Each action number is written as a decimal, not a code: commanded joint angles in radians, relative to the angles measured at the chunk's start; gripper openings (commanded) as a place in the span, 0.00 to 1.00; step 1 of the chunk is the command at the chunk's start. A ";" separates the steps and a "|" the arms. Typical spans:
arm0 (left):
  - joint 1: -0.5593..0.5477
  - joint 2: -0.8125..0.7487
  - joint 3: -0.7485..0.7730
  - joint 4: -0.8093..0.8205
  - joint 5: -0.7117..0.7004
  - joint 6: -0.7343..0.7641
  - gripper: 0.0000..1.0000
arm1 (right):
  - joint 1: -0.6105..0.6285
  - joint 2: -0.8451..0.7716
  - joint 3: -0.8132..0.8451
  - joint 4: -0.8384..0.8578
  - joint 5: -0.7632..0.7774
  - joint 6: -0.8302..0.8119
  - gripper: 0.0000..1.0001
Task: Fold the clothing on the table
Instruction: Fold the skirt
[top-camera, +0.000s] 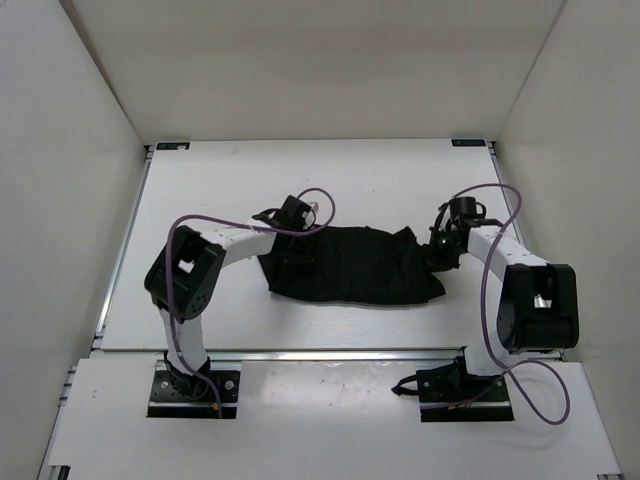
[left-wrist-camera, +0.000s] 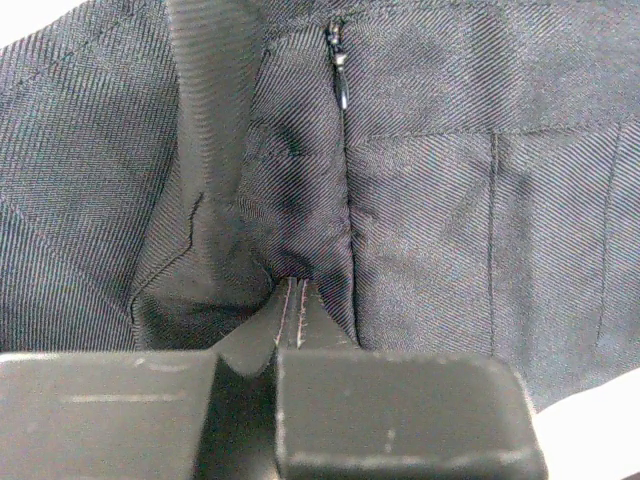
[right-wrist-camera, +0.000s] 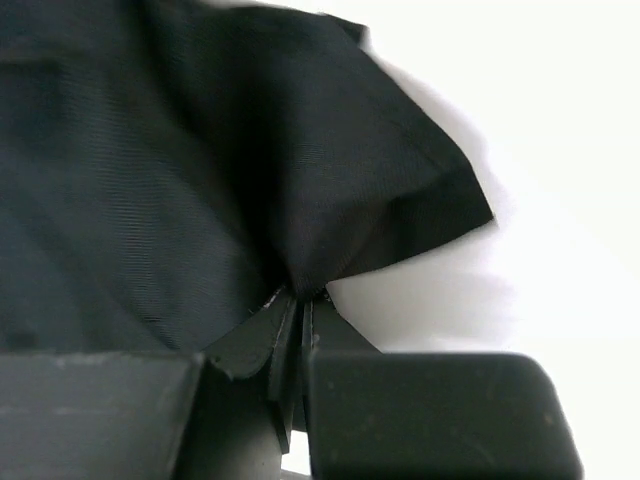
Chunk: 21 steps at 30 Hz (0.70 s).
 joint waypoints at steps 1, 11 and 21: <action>-0.024 0.099 0.115 0.001 0.054 -0.023 0.00 | -0.018 -0.038 0.153 -0.009 -0.070 -0.045 0.00; -0.030 0.297 0.344 0.092 0.193 -0.179 0.00 | 0.061 0.045 0.439 -0.037 -0.277 0.010 0.00; -0.019 0.366 0.332 0.247 0.329 -0.311 0.00 | 0.267 0.244 0.732 0.008 -0.414 0.135 0.00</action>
